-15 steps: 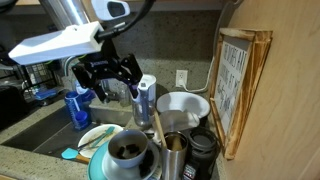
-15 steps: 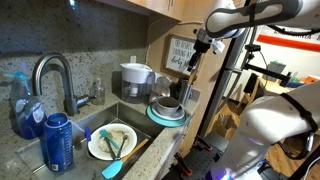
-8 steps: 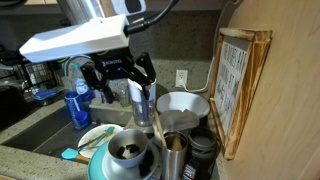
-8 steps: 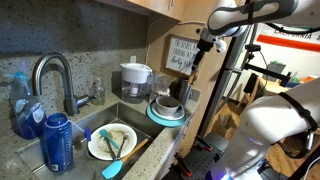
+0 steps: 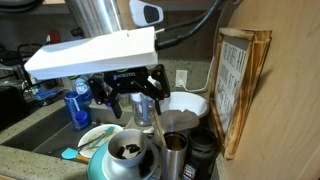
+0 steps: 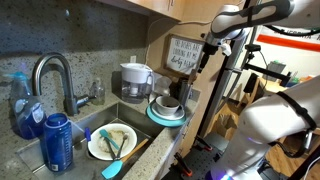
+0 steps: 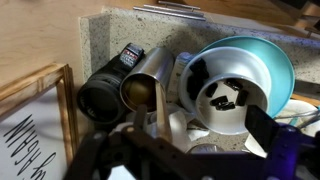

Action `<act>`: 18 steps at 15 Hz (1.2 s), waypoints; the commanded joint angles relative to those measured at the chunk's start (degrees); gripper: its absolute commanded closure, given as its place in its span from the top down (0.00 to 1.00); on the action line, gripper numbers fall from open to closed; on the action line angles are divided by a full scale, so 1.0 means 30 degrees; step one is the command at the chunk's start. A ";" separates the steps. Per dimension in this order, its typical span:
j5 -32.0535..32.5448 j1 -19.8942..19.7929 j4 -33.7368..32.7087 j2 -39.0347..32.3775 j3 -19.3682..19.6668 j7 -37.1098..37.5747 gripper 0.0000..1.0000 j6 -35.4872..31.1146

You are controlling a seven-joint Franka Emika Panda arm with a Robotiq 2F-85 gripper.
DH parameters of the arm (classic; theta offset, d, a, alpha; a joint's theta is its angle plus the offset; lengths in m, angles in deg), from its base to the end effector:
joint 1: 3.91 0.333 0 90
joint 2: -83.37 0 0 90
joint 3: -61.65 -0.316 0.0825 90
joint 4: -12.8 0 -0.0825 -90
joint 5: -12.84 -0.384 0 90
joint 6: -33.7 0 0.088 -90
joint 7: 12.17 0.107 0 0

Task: Remove the wooden spatula from the holder and place it inside the white bowl, stir the contents in the bowl using the spatula, place the spatula back in the holder

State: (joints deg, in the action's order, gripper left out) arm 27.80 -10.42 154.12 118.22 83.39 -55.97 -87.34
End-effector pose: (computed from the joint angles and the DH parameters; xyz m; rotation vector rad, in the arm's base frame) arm 0.3406 -0.2117 0.5096 2.9151 0.6218 0.2617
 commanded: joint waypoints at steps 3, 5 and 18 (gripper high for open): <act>0.0204 -0.0315 -0.1119 -0.1823 -0.0016 -0.1397 1.00 -0.0232; 0.0080 -0.0303 -0.1292 -0.2454 0.0081 -0.1984 1.00 -0.0504; -0.0298 -0.0392 -0.3400 -0.6217 -0.0725 -0.3517 1.00 -0.1693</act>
State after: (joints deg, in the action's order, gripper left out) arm 27.84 -10.86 146.16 101.72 82.58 -64.88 -91.99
